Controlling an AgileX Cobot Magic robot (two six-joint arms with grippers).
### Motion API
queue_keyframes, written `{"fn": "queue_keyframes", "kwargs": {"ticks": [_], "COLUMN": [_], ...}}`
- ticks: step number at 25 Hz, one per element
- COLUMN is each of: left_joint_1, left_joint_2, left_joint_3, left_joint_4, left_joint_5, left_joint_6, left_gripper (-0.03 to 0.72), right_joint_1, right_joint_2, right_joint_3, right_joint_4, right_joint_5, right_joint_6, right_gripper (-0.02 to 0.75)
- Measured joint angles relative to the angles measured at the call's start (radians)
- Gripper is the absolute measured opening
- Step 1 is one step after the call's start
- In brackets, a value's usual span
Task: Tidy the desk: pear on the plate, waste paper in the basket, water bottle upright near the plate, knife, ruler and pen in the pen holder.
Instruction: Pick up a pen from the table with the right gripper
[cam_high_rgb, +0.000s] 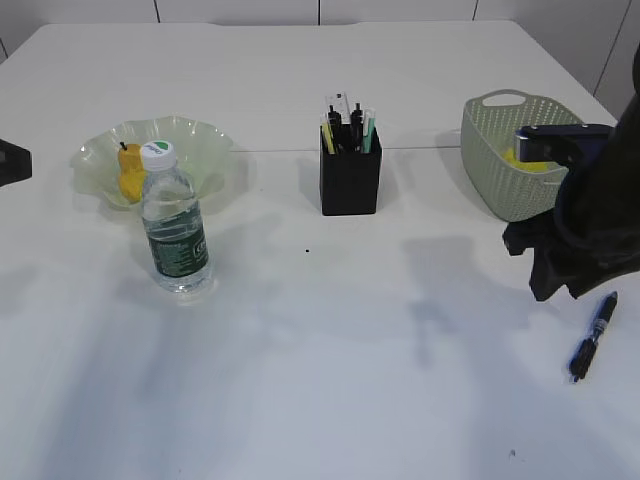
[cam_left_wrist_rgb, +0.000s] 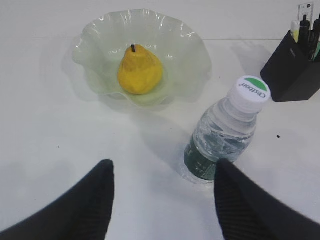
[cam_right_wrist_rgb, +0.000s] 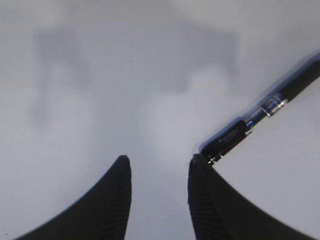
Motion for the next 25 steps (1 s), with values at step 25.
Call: {"fn": "queue_keyframes", "kwargs": {"ticks": [25], "left_joint_1": [0.000], "left_joint_2": [0.000], "left_joint_3": [0.000], "left_joint_4": [-0.004], "left_joint_5": [0.001], "left_joint_6": [0.000], "left_gripper": [0.447], "right_joint_1": [-0.241], "right_joint_2": [0.108], "right_joint_3": [0.007], "right_joint_4": [-0.032], "right_joint_5": [-0.105], "right_joint_6": [0.512], "right_gripper": [0.300]}}
